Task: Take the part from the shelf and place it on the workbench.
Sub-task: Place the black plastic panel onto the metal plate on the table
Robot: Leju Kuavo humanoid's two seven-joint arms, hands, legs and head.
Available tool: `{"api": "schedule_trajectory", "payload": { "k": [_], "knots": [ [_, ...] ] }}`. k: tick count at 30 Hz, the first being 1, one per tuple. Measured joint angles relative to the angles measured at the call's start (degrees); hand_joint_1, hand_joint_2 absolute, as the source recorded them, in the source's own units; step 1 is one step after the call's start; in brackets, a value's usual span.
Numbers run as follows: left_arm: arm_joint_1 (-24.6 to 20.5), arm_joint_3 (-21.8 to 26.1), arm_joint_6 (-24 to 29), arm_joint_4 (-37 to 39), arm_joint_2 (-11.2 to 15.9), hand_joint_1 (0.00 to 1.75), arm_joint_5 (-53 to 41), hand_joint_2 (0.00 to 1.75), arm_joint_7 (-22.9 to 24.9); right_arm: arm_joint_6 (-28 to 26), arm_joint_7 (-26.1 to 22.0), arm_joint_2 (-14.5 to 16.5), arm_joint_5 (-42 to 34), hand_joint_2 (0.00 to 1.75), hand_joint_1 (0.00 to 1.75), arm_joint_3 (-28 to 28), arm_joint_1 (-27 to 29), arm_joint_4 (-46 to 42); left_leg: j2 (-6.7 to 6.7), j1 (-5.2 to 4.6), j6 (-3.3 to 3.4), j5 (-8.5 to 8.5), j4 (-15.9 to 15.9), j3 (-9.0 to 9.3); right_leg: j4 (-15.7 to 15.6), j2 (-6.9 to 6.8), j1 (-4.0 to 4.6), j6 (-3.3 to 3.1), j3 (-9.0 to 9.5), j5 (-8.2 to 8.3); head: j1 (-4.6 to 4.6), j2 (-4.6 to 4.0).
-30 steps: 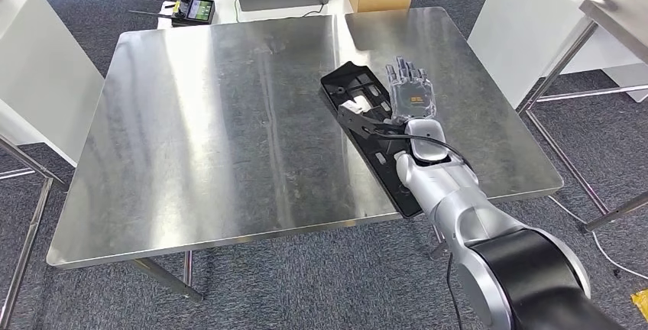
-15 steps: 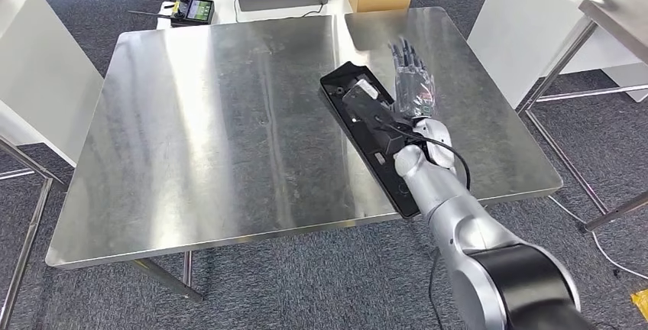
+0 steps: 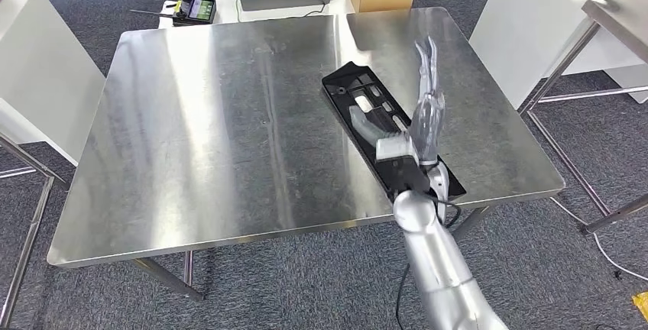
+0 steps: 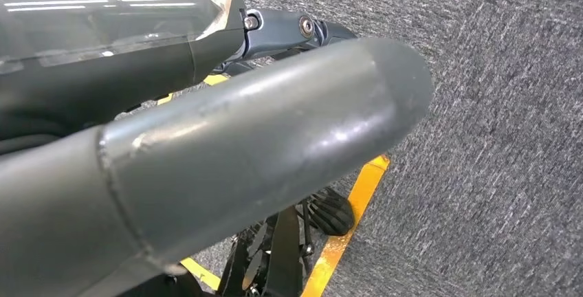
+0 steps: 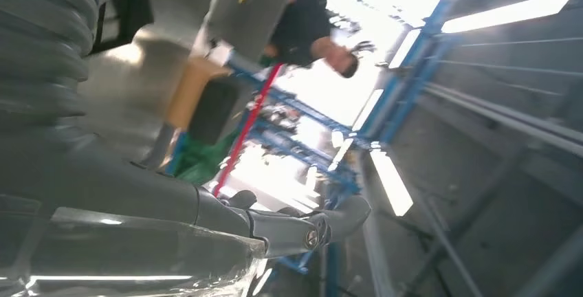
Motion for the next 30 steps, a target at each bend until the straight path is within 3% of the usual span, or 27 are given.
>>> {"api": "schedule_trajectory", "payload": {
  "k": [4, 9, 16, 19, 21, 23, 25, 26, 27, 28, 30],
  "knots": [
    [0.0, 0.1, 0.6, 0.0, -0.1, 0.0, 1.6, 0.0, 0.4, 3.3, -3.7, -2.1, -10.6, 1.75, 0.0, 3.4, 11.9, -11.5, 0.0, -0.08, 0.1, -0.27, 0.0, 0.02, 0.0, 0.01, -0.06, 0.1, 0.06, -0.18, -0.01, 0.0],
    [-0.1, 1.0, 1.8, 0.0, -0.8, 0.0, 4.9, 0.0, 1.5, 12.8, -5.1, -2.7, -20.5, 1.75, 0.0, 3.5, 20.2, -14.0, 0.05, -0.23, 0.2, -0.53, 0.0, 0.16, -0.1, 0.04, -0.28, 0.28, 0.16, -0.29, -0.02, 0.0],
    [-0.2, 4.0, 5.3, 0.0, -2.2, 0.0, 9.4, 0.0, 2.1, 19.9, -6.3, -0.5, -20.7, 1.75, 0.0, 2.6, 22.6, -6.8, 0.06, -0.62, 0.82, -0.8, 0.3, 0.25, -0.1, 0.03, -0.77, 0.62, 0.36, -0.38, -0.02, 0.0],
    [-0.2, 5.1, 6.5, 0.0, -2.8, 0.0, 10.7, 0.0, 2.3, 21.0, -6.3, 0.7, -20.5, 1.75, 0.0, 2.2, 22.6, -4.6, 0.17, -0.55, 1.65, -0.29, -0.2, 0.63, 0.1, 0.03, -0.84, 1.22, 0.53, -0.56, -0.03, 0.0],
    [-0.3, 5.7, 7.1, 0.0, -3.2, 0.0, 11.3, 0.0, 2.4, 21.4, -6.4, 1.3, -20.2, 1.75, 0.0, 2.0, 22.4, -3.6, 0.37, -0.19, 2.31, 0.26, -0.8, 0.95, 3.2, 0.02, -0.77, 0.94, -0.57, -2.77, 0.09, 0.0],
    [-0.4, 6.1, 7.6, 0.0, -3.6, 0.0, 11.6, 0.0, 2.6, 21.6, -6.5, 1.6, -19.9, 1.75, 0.0, 1.8, 22.3, -2.6, 0.46, -0.07, 2.58, 0.46, -0.9, 0.85, 10.5, 0.02, -0.77, 0.38, -3.44, -6.77, 0.25, 0.0],
    [-0.4, 6.4, 8.0, 0.0, -3.9, 0.0, 11.8, 0.0, 2.8, 21.9, -6.5, 1.7, -19.8, 1.75, 0.0, 1.5, 22.3, -1.8, 0.46, -0.11, 2.52, 0.66, -0.9, 0.52, 16.5, 0.02, -0.73, 0.56, -5.48, -9.21, 0.3, 0.0],
    [-0.4, 6.4, 8.1, 0.0, -4.0, 0.0, 11.9, 0.0, 2.9, 22.1, -6.5, 1.7, -19.8, 1.75, 0.0, 1.5, 22.3, -1.5, 0.44, -0.11, 2.42, 0.82, -0.9, 0.33, 16.5, 0.01, -0.71, 0.93, -5.01, -9.13, 0.31, 0.0],
    [-0.4, 6.4, 8.2, 0.0, -4.0, 0.0, 12.0, 0.0, 3.0, 22.2, -6.5, 1.8, -19.7, 1.75, 0.0, 1.4, 22.3, -1.2, 0.41, -0.1, 2.23, 1.01, -0.8, 0.16, 13.9, 0.01, -0.72, 1.39, -3.16, -8.15, 0.32, 0.0],
    [-0.4, 6.4, 8.4, 0.0, -4.1, 0.0, 12.2, 0.0, 3.1, 22.3, -6.5, 1.9, -19.6, 1.75, 0.0, 1.4, 22.2, -1.1, 0.38, -0.08, 2.0, 1.19, -0.8, 0.03, 9.5, 0.0, -0.8, 1.78, -0.39, -6.85, 0.32, 0.0],
    [-0.5, 6.5, 9.5, 0.0, -4.4, 0.0, 12.7, 0.0, 3.4, 22.9, -6.6, 2.3, -19.4, 1.75, 0.0, 1.4, 21.9, -0.8, 0.33, -0.15, 1.37, 1.57, -0.6, -0.14, 2.3, 0.2, -0.71, 1.72, 4.18, -4.63, 0.29, 0.0]
  ]
}}
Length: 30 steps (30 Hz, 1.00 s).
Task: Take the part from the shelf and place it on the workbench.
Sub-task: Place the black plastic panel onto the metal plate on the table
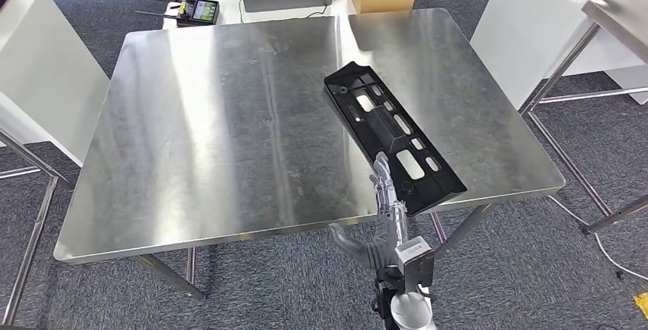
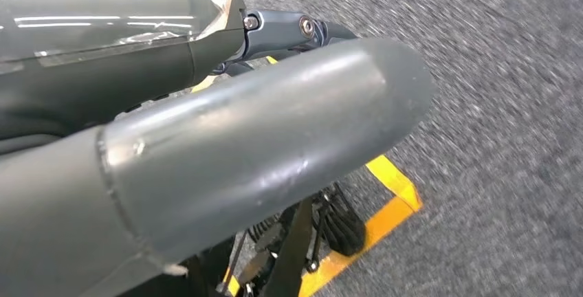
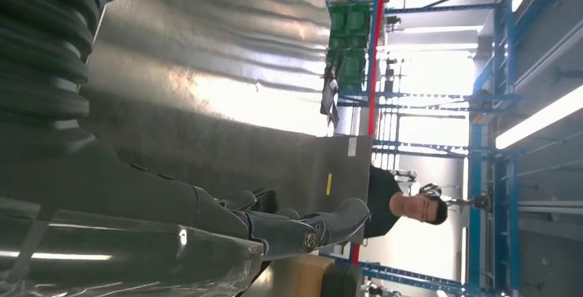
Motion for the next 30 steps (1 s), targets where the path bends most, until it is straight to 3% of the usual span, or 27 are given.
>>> {"api": "schedule_trajectory", "payload": {
  "k": [1, 3, 5, 6, 8, 10, 11, 12, 14, 15, 16, 20, 22, 24, 25, 26, 27, 28, 29, 30],
  "knots": [
    [-0.1, 0.1, 0.7, 0.0, -0.1, 0.0, 0.3, 0.0, 0.2, 0.3, 0.0, 0.2, 0.1, 1.75, 0.0, 0.0, -0.1, 0.1, -0.02, -0.06, -0.3, 0.16, 0.2, -0.07, -1.7, 0.16, 0.11, -0.37, 0.85, 0.51, 0.04, 0.0],
    [-0.2, 0.2, 1.9, 0.0, -0.4, 0.0, 0.5, 0.0, 0.9, 0.9, -0.1, 0.4, 0.3, 1.75, 0.0, 0.0, -0.3, 0.3, -0.1, -0.06, -0.91, 0.51, 0.4, -0.27, -2.0, 0.38, 0.26, -1.25, 0.39, 0.99, 0.05, 0.0],
    [-0.3, 0.3, 2.5, 0.0, -0.7, 0.0, 0.5, 0.0, 1.6, 1.3, -0.2, 0.8, 0.5, 1.75, 0.0, -0.1, -0.2, 0.5, -0.11, 0.27, -1.5, -0.7, 1.4, -1.0, -2.2, 0.16, -0.16, -2.33, -0.23, 1.44, -0.01, 0.0],
    [-0.3, 0.3, 2.7, 0.0, -0.7, 0.0, 0.5, 0.0, 1.9, 1.4, -0.2, 1.0, 0.6, 1.75, 0.0, -0.1, -0.2, 0.5, -0.03, 0.45, -1.81, -2.46, 2.8, -1.66, -2.3, 0.01, -0.35, -2.96, -0.52, 1.86, -0.04, 0.0],
    [-0.3, 0.2, 2.6, 0.0, -0.9, 0.0, 0.3, 0.0, 2.2, 1.5, -0.2, 1.2, 0.9, 1.75, 0.0, -0.1, 0.1, 0.5, 0.12, 0.59, -2.37, -8.17, 9.1, -3.69, -2.2, -0.23, -0.25, -3.77, -1.44, 2.8, -0.14, 0.0],
    [-0.4, 0.2, 2.3, 0.0, -1.0, 0.0, -0.1, 0.0, 2.3, 1.5, -0.2, 1.3, 1.2, 1.75, 0.0, -0.2, 0.7, 0.4, 0.14, 0.66, -2.73, -11.59, 15.4, -4.84, -2.1, -0.41, -0.08, -3.93, -2.52, 3.67, -0.14, 0.0],
    [-0.3, 0.2, 2.2, 0.0, -1.0, 0.0, -0.3, 0.0, 2.5, 1.5, -0.2, 1.3, 1.4, 1.75, 0.0, -0.3, 1.1, 0.3, 0.15, 0.72, -2.78, -11.46, 16.1, -4.12, -2.1, -0.47, -0.04, -3.83, -3.01, 4.05, -0.14, 0.0],
    [-0.3, 0.2, 2.1, 0.0, -1.0, 0.0, -0.5, 0.0, 2.6, 1.5, -0.2, 1.3, 1.5, 1.75, 0.0, -0.4, 1.4, 0.2, 0.15, 0.8, -2.76, -10.35, 14.4, -2.13, -2.0, -0.5, -0.03, -3.65, -3.41, 4.37, -0.15, 0.0],
    [-0.4, 0.2, 2.0, -0.1, -1.0, 0.0, -0.9, 0.0, 3.0, 1.5, -0.1, 1.3, 1.9, 1.75, 0.0, -0.6, 1.8, -0.3, 0.12, 0.99, -2.65, -8.07, 6.4, 4.06, -1.9, -0.5, 0.01, -3.14, -3.96, 4.88, -0.17, 0.0],
    [-0.4, 0.1, 2.0, -0.1, -1.0, 0.0, -1.1, 0.0, 3.3, 1.6, -0.1, 1.3, 2.0, 1.75, 0.0, -0.7, 1.9, -0.7, 0.01, 0.95, -2.45, -7.41, 2.9, 6.47, -1.8, -0.48, 0.11, -2.81, -4.11, 5.12, -0.14, 0.0],
    [-0.4, 0.0, 1.9, -0.2, -1.0, 0.0, -1.5, 0.0, 3.6, 1.6, -0.1, 1.3, 2.3, 1.75, 0.0, -0.8, 2.0, -1.1, -0.1, 0.85, -2.23, -7.26, 0.8, 7.75, -1.7, -0.48, 0.24, -2.49, -4.21, 5.37, -0.08, 0.0],
    [-0.4, -0.4, 1.7, -0.3, -1.1, 0.0, -1.9, 0.0, 4.2, 1.6, 0.1, 1.3, 3.2, 1.75, 0.0, -1.1, 3.3, -2.7, -0.05, 0.36, -0.66, -6.22, 0.1, 6.76, -1.3, -0.42, 0.5, -1.04, -4.8, 6.04, 0.08, 0.0],
    [-0.5, -0.4, 1.7, -0.4, -1.2, 0.0, -1.9, 0.0, 4.4, 1.6, 0.3, 1.2, 3.5, 1.75, 0.0, -1.3, 4.0, -3.3, 0.26, 0.33, 0.54, -5.04, -0.2, 5.37, 2.3, -0.33, 0.53, -1.39, -6.59, 2.81, 0.26, 0.0],
    [-0.4, -0.5, 1.7, -0.4, -1.2, 0.0, -2.2, 0.0, 4.6, 1.6, 0.6, 1.1, 3.8, 1.75, 0.0, -1.4, 4.5, -3.8, 0.46, 0.09, 1.15, -3.87, -0.1, 3.77, 9.8, -0.31, 0.47, -2.09, -9.08, -2.3, 0.52, 0.0],
    [-0.4, -0.6, 1.6, -0.4, -1.2, 0.0, -2.3, 0.0, 4.7, 1.6, 0.7, 1.1, 3.9, 1.75, 0.0, -1.5, 4.8, -3.9, 0.51, -0.07, 1.23, -3.26, -0.1, 3.07, 13.2, -0.3, 0.49, -2.06, -9.75, -3.83, 0.58, 0.0],
    [-0.4, -0.7, 1.6, -0.5, -1.2, 0.0, -2.6, 0.0, 4.8, 1.6, 0.9, 1.0, 4.0, 1.75, 0.0, -1.5, 5.1, -4.0, 0.57, -0.24, 1.28, -2.63, 0.0, 2.34, 15.2, -0.3, 0.56, -1.8, -9.57, -4.26, 0.61, 0.0],
    [-0.4, -0.8, 1.5, -0.5, -1.2, 0.0, -2.8, 0.0, 4.8, 1.8, 1.2, 1.0, 4.0, 1.75, 0.0, -1.6, 5.3, -4.0, 0.58, -0.44, 1.29, -2.01, 0.0, 1.66, 15.1, -0.29, 0.66, -1.46, -8.4, -3.7, 0.63, 0.0],
    [-0.4, -1.0, 1.5, -0.5, -1.2, 0.0, -2.9, 0.0, 4.9, 1.9, 1.5, 1.0, 4.1, 1.75, 0.0, -1.6, 5.5, -4.0, 0.55, -0.66, 1.29, -1.4, 0.0, 1.05, 12.8, -0.29, 0.8, -1.24, -6.2, -2.58, 0.64, 0.0],
    [-0.4, -1.2, 1.5, -0.5, -1.3, 0.0, -3.0, 0.0, 4.9, 2.1, 1.7, 1.0, 4.1, 1.75, 0.0, -1.7, 5.5, -4.0, 0.51, -0.85, 1.27, -0.8, 0.0, 0.43, 8.8, -0.28, 1.06, -1.35, -3.14, -1.52, 0.66, 0.0],
    [-0.4, -1.4, 1.5, -0.6, -1.3, 0.0, -3.0, 0.0, 5.0, 2.3, 1.9, 1.0, 4.2, 1.75, 0.0, -1.7, 5.6, -4.0, 0.46, -1.07, 1.14, -0.24, 0.1, -0.02, 4.0, -0.31, 1.4, -1.84, 0.09, -1.1, 0.63, 0.0]
  ]
}}
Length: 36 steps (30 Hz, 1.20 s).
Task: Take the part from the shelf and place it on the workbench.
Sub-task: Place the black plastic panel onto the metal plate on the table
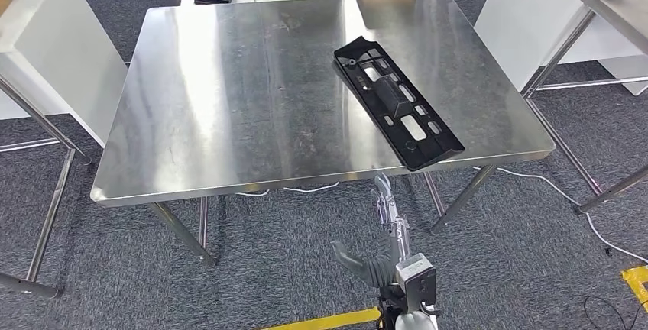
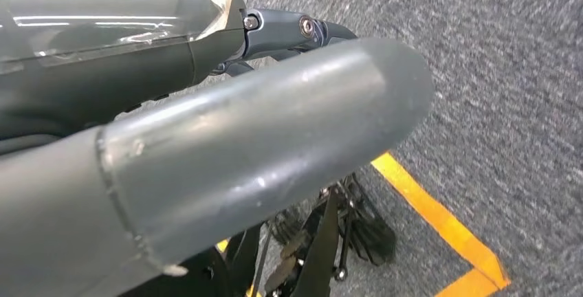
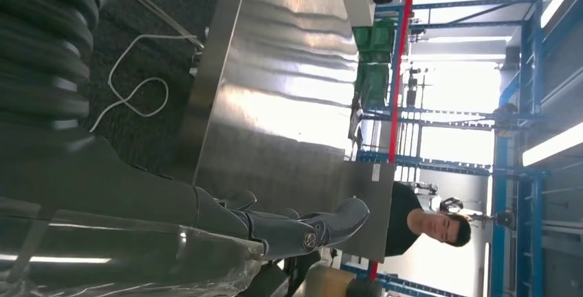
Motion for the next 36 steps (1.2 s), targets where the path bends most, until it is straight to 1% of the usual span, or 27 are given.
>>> {"api": "schedule_trajectory", "payload": {
  "k": [1, 2, 3, 5, 6, 7, 9, 10, 11, 13, 14, 15, 17, 19, 21, 22, 23, 25, 26, 27, 28, 29, 30, 32, 33, 34, 36],
  "knots": [
    [0.0, -0.2, 0.0, 0.0, -0.1, 0.0, 0.0, 0.0, 0.1, 0.1, 0.1, 0.0, 0.2, 1.75, 0.0, 0.0, 0.0, 0.0, 0.0, -0.11, -0.2, 0.53, 0.0, -0.32, -4.0, -0.04, 0.32, -0.5, 2.55, 0.04, -0.04, 0.0],
    [0.0, -0.3, -0.1, -0.1, -0.1, 0.0, -0.1, 0.0, 0.1, 0.3, 0.3, 0.1, 0.5, 1.75, 0.0, 0.0, 0.0, 0.0, 0.04, -0.11, -0.47, 1.04, 0.0, -0.52, -6.8, -0.07, 0.64, -1.0, 4.05, -0.12, -0.05, 0.0],
    [0.0, -0.4, -0.2, -0.2, -0.2, 0.0, -0.2, 0.0, 0.1, 0.4, 0.6, 0.1, 0.8, 1.75, 0.0, 0.0, 0.0, 0.1, 0.08, -0.05, -0.83, 1.54, -0.1, -0.64, -8.1, -0.1, 0.85, -1.39, 4.5, -0.23, -0.05, 0.0],
    [0.1, -0.6, -0.3, -0.3, -0.2, 0.0, -0.4, 0.0, 0.2, 0.8, 1.5, 0.3, 1.8, 1.75, 0.0, 0.1, -0.1, 0.8, -0.01, 0.21, -1.59, 1.87, 0.0, -1.02, -8.6, -0.24, 0.37, -1.93, 3.75, 0.88, 0.04, 0.0],
    [0.1, -0.7, -0.4, -0.4, -0.1, 0.0, -0.5, 0.0, 0.2, 0.8, 2.4, 0.5, 2.7, 1.75, 0.0, 0.2, -0.3, 1.6, -0.13, 0.38, -1.98, 0.58, 0.9, -1.47, -8.8, -0.34, -0.03, -2.49, 3.26, 1.62, -0.01, 0.0],
    [0.2, -0.8, -0.4, -0.4, -0.1, 0.0, -0.5, 0.0, 0.2, 0.4, 3.3, 0.8, 3.9, 1.75, 0.0, 0.4, -0.6, 2.8, -0.26, 0.56, -2.38, -1.83, 2.7, -2.09, -9.0, -0.44, -0.45, -2.95, 2.63, 2.43, -0.14, 0.0],
    [0.2, -0.9, -0.4, -0.5, -0.1, 0.0, -0.5, 0.0, 0.3, -1.0, 4.6, 1.3, 6.2, 1.75, 0.0, 0.7, -1.4, 5.8, -0.36, 1.17, -3.27, -8.27, 9.2, -3.57, -8.9, -0.59, -0.65, -3.55, 1.0, 3.9, -0.4, 0.0],
    [0.2, -0.9, -0.4, -0.6, -0.1, 0.0, -0.5, 0.0, 0.3, -1.7, 4.9, 1.4, 7.0, 1.75, 0.0, 0.8, -1.8, 7.3, -0.36, 1.51, -3.77, -10.24, 12.6, -4.06, -8.9, -0.71, -0.7, -3.43, 0.22, 4.6, -0.46, 0.0],
    [0.2, -1.0, -0.4, -0.7, -0.1, 0.0, -0.5, 0.0, 0.3, -2.4, 5.4, 1.5, 7.4, 1.75, 0.0, 0.9, -2.2, 8.8, -0.33, 1.91, -4.28, -10.71, 15.2, -4.15, -8.8, -0.85, -0.8, -3.22, -0.62, 5.28, -0.46, 0.0],
    [0.2, -1.3, -0.3, -0.8, 0.0, 0.0, -0.5, 0.0, 0.3, -4.0, 7.9, 1.6, 8.0, 1.75, 0.0, 0.7, -4.2, 13.9, -0.27, 2.87, -5.43, -7.61, 15.6, -1.96, -8.1, -1.05, -1.24, -2.5, -2.6, 6.46, -0.49, 0.0],
    [0.3, -1.6, -0.1, -0.8, 0.1, 0.0, -0.5, 0.0, 0.4, -5.2, 10.5, 1.7, 8.1, 1.75, 0.0, 0.4, -6.3, 18.6, -0.25, 3.38, -6.02, -5.88, 13.1, 0.56, -7.4, -1.01, -1.46, -2.06, -3.76, 6.92, -0.55, 0.0],
    [0.2, -1.9, -0.1, -0.8, 0.1, 0.0, -0.5, 0.0, 0.5, -6.6, 13.9, 1.7, 7.8, 1.75, 0.0, -0.3, -8.8, 24.5, -0.3, 3.65, -6.59, -5.28, 9.4, 3.55, -6.5, -0.94, -1.61, -1.64, -4.93, 7.27, -0.78, 0.0],
    [0.1, -2.4, -0.2, -0.8, 0.2, 0.0, -0.8, 0.0, 0.7, -9.3, 21.1, 1.5, 6.6, 0.87, 0.0, -2.5, -12.7, 36.4, -0.57, 3.63, -6.35, -7.02, 3.0, 7.78, -5.0, -1.02, -1.36, -0.81, -6.52, 7.81, -1.04, 0.0],
    [0.4, -3.1, -0.4, -0.8, 0.4, 0.0, -1.4, 0.0, 1.2, -10.4, 26.5, 0.7, 4.7, 0.0, 0.0, -5.2, -14.1, 45.6, -0.78, 2.98, -4.85, -8.2, 1.1, 8.13, -4.8, -1.31, -0.99, 0.46, -7.05, 8.7, -0.95, 0.0],
    [0.8, -3.6, -0.1, -0.8, 0.6, 0.0, -1.9, 0.0, 1.9, -10.3, 30.0, -0.4, 2.8, 0.0, 0.0, -7.9, -14.1, 52.7, -0.58, 2.63, -3.09, -7.25, 0.9, 7.07, -4.5, -1.17, -1.23, 1.4, -7.64, 8.46, -0.87, 0.0],
    [1.0, -3.8, 0.2, -0.8, 0.7, 0.0, -2.0, 0.0, 2.3, -10.3, 30.9, -0.9, 2.2, 0.0, 0.0, -9.1, -13.8, 55.5, -0.43, 2.58, -2.27, -6.61, 0.7, 6.44, -3.2, -1.01, -1.4, 1.35, -8.36, 6.89, -0.76, 0.0],
    [1.1, -3.9, 0.4, -0.8, 0.8, 0.0, -2.2, 0.0, 2.6, -10.3, 31.3, -1.4, 2.0, 0.0, 0.0, -10.1, -13.6, 57.8, -0.26, 2.56, -1.64, -5.94, 0.7, 5.65, -0.6, -0.82, -1.57, 1.01, -9.34, 4.39, -0.61, 0.0],
    [1.1, -4.4, 0.7, -0.8, 0.9, 0.0, -2.4, 0.0, 2.9, -10.6, 32.1, -2.1, 2.0, 0.0, 0.0, -11.6, -13.4, 61.9, -0.06, 2.28, -1.11, -4.62, 0.7, 3.97, 6.7, -0.55, -1.54, 0.69, -11.3, -0.54, -0.29, 0.0],
    [1.1, -4.6, 0.8, -0.8, 1.0, 0.0, -2.4, 0.0, 3.0, -10.9, 32.9, -2.4, 2.1, 0.0, 0.0, -12.1, -13.4, 63.5, 0.03, 2.12, -1.07, -3.93, 0.7, 3.07, 9.9, -0.44, -1.5, 0.99, -11.62, -1.55, -0.24, 0.0],
    [1.2, -4.7, 0.8, -0.8, 1.0, 0.0, -2.5, 0.0, 3.1, -11.4, 34.0, -2.6, 2.5, 0.0, 0.0, -12.5, -13.3, 64.9, 0.11, 1.96, -1.08, -3.23, 0.8, 2.24, 11.5, -0.36, -1.45, 1.54, -11.06, -1.25, -0.21, 0.0],
    [1.2, -4.8, 0.8, -0.8, 1.0, 0.0, -2.6, 0.0, 3.1, -11.9, 35.3, -2.9, 3.0, 0.0, 0.0, -12.8, -13.2, 66.0, 0.17, 1.84, -1.16, -2.58, 0.8, 1.5, 11.0, -0.29, -1.39, 2.11, -9.44, -0.12, -0.18, 0.0],
    [1.2, -4.9, 0.7, -0.8, 1.0, 0.0, -2.7, 0.0, 3.2, -12.4, 37.0, -3.1, 3.5, 0.0, 0.0, -13.0, -13.0, 67.0, 0.2, 1.76, -1.28, -1.92, 0.9, 0.85, 8.6, -0.26, -1.34, 2.46, -6.82, 1.06, -0.19, 0.0],
    [1.2, -5.0, 0.6, -0.8, 1.0, 0.0, -2.8, 0.0, 3.1, -12.9, 38.7, -3.3, 3.8, 0.0, 0.0, -13.1, -12.8, 67.9, 0.19, 1.67, -1.47, -1.31, 0.9, 0.34, 4.6, -0.22, -1.26, 2.47, -3.4, 1.59, -0.17, 0.0],
    [1.2, -5.3, 0.2, -0.8, 1.0, 0.0, -2.9, 0.0, 2.9, -13.3, 41.0, -3.8, 4.1, 0.0, 0.0, -13.4, -12.1, 69.4, 0.13, 1.51, -2.04, -0.15, 0.9, -0.25, -3.8, -0.14, -0.73, 1.6, 2.53, 0.55, -0.18, 0.0],
    [1.2, -5.4, 0.1, -0.8, 1.0, 0.0, -2.9, 0.0, 2.8, -13.4, 41.5, -4.0, 4.1, 0.0, 0.0, -13.5, -11.7, 69.9, 0.15, 1.47, -2.37, 0.37, 0.8, -0.38, -6.3, -0.1, -0.41, 1.06, 3.89, -0.12, -0.17, 0.0],
    [1.2, -5.6, 0.0, -0.8, 1.0, 0.0, -3.0, 0.0, 2.7, -13.5, 41.8, -4.2, 4.2, 0.0, 0.0, -13.7, -11.2, 70.4, 0.2, 1.49, -2.74, 0.93, 0.7, -0.45, -7.3, -0.08, -0.09, 0.52, 4.15, -0.31, -0.2, 0.0],
    [1.4, -5.8, -0.4, -0.8, 1.0, 0.0, -3.1, 0.0, 2.5, -13.9, 43.2, -4.5, 4.3, 0.0, 0.0, -14.0, -10.7, 71.4, 0.2, 1.77, -3.42, 0.8, 0.9, -0.98, -7.5, -0.14, -0.55, -0.86, 3.12, 0.61, -0.23, 0.0]
  ]
}}
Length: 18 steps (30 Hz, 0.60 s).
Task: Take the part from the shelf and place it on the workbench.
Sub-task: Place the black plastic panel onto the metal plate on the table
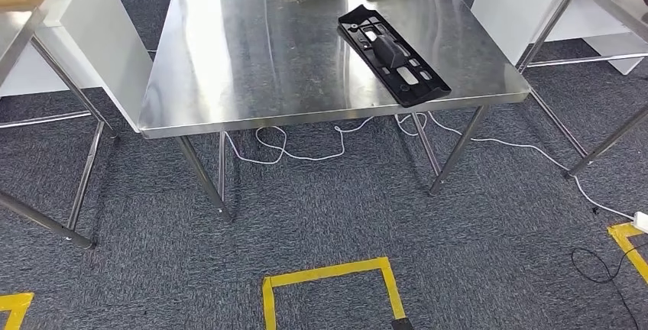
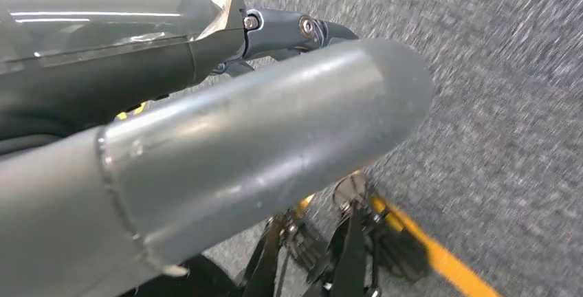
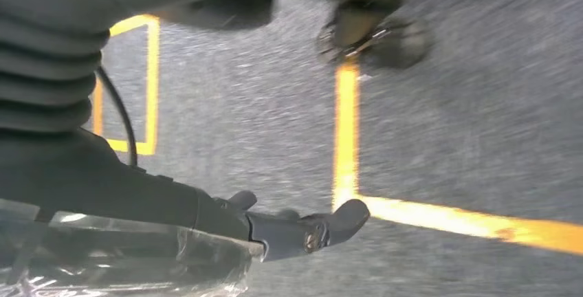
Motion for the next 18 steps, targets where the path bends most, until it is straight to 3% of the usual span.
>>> {"api": "schedule_trajectory", "payload": {
  "k": [2, 4, 5, 6, 7, 8, 9, 10, 12, 13, 15, 16, 18],
  "knots": [
    [0.2, -0.4, -0.8, 0.0, 0.0, 0.0, -0.5, 0.0, -0.3, -0.5, 2.5, -0.1, 0.3, 0.0, 0.0, -0.1, 0.5, 0.9, -0.18, 0.23, -0.45, -4.39, 3.2, -1.2, -0.2, -0.18, -0.47, -1.68, -1.29, 1.39, -0.22, 0.0],
    [0.4, -0.7, -1.6, 0.0, 0.1, 0.0, -1.2, 0.0, -0.4, -0.9, 4.1, -0.2, 0.5, 0.0, 0.0, -0.1, 1.3, 1.4, -0.29, 0.31, -0.81, -10.49, 9.8, -2.49, -0.1, -0.45, -0.14, -2.5, -2.83, 2.72, -0.4, 0.0],
    [0.4, -0.9, -1.8, 0.0, 0.2, 0.0, -1.5, 0.0, -0.5, -1.3, 4.0, -0.3, 0.4, 0.0, 0.0, -0.3, 1.8, 1.7, -0.3, 0.35, -1.02, -11.9, 12.9, -2.76, 0.0, -0.59, 0.0, -2.5, -3.58, 3.38, -0.42, 0.0],
    [0.4, -1.1, -1.9, 0.0, 0.3, 0.0, -1.9, 0.0, -0.4, -1.8, 3.4, -0.3, 0.1, 0.0, 0.0, -0.5, 2.2, 1.9, -0.29, 0.39, -1.18, -11.84, 15.0, -2.48, 0.2, -0.71, 0.09, -2.44, -4.44, 4.04, -0.41, 0.0],
    [0.5, -1.4, -2.0, 0.0, 0.4, 0.0, -2.2, 0.0, -0.4, -2.4, 2.5, -0.4, -0.3, 0.0, 0.0, -0.8, 2.5, 2.1, -0.28, 0.43, -1.27, -10.53, 15.4, -1.44, 0.5, -0.76, 0.13, -2.3, -5.36, 4.65, -0.41, 0.0],
    [0.5, -1.8, -2.0, 0.0, 0.4, 0.0, -2.6, 0.0, -0.3, -3.0, 1.3, -0.4, -1.0, 0.0, 0.0, -1.2, 2.7, 2.2, -0.27, 0.46, -1.26, -8.66, 13.9, 0.56, 0.9, -0.75, 0.13, -2.11, -6.33, 5.17, -0.43, 0.0],
    [0.5, -2.1, -2.1, 0.0, 0.5, 0.0, -2.9, 0.0, -0.3, -3.5, 0.1, -0.4, -1.8, 0.0, 0.0, -1.8, 2.8, 2.2, -0.29, 0.48, -1.14, -7.35, 10.9, 3.26, 1.4, -0.72, 0.11, -1.9, -7.28, 5.61, -0.44, 0.0],
    [0.4, -2.4, -2.2, 0.0, 0.6, 0.0, -3.2, 0.0, -0.3, -3.9, -0.9, -0.4, -2.7, 0.0, 0.0, -2.4, 2.8, 2.3, -0.35, 0.4, -0.91, -7.31, 6.7, 6.33, 1.9, -0.68, 0.2, -1.6, -8.1, 5.99, -0.45, 0.0],
    [0.3, -3.0, -2.4, 0.0, 0.7, 0.0, -3.6, 0.0, -0.3, -4.3, -2.2, -0.4, -4.1, 0.0, 0.0, -3.8, 2.8, 2.3, -0.46, 0.08, -0.24, -8.92, 0.2, 10.37, 2.4, -0.75, 0.34, -0.82, -8.98, 6.81, -0.4, 0.0],
    [0.3, -3.2, -2.5, 0.0, 0.8, 0.0, -3.7, 0.0, -0.4, -4.4, -2.5, -0.4, -4.4, 0.0, 0.0, -4.4, 2.7, 2.3, -0.49, -0.18, 0.16, -9.5, -1.3, 11.02, 2.4, -0.8, 0.35, -0.39, -9.16, 7.32, -0.38, 0.0],
    [0.4, -3.4, -2.5, 0.1, 0.8, 0.0, -3.7, 0.0, -0.4, -4.5, -2.6, -0.4, -4.6, 0.0, 0.0, -5.2, 2.8, 2.4, -0.27, -0.31, 1.08, -8.47, -2.0, 10.27, 2.3, -0.77, 0.38, 0.37, -9.53, 7.99, -0.42, 0.0],
    [0.4, -3.5, -2.5, 0.1, 0.8, 0.0, -3.8, 0.0, -0.4, -4.6, -2.7, -0.4, -4.8, 0.0, 0.0, -5.5, 2.8, 2.4, -0.1, -0.24, 1.6, -7.66, -2.3, 9.66, 3.0, -0.62, 0.39, 0.41, -10.03, 7.08, -0.32, 0.0],
    [0.4, -3.7, -2.5, 0.1, 0.9, 0.0, -3.9, 0.0, -0.5, -4.7, -3.4, -0.5, -5.6, 0.0, 0.0, -6.3, 2.9, 2.6, 0.25, -0.03, 2.42, -5.96, -2.7, 8.11, 7.6, -0.27, 0.16, -0.13, -11.75, 2.43, 0.06, 0.0]
  ]
}}
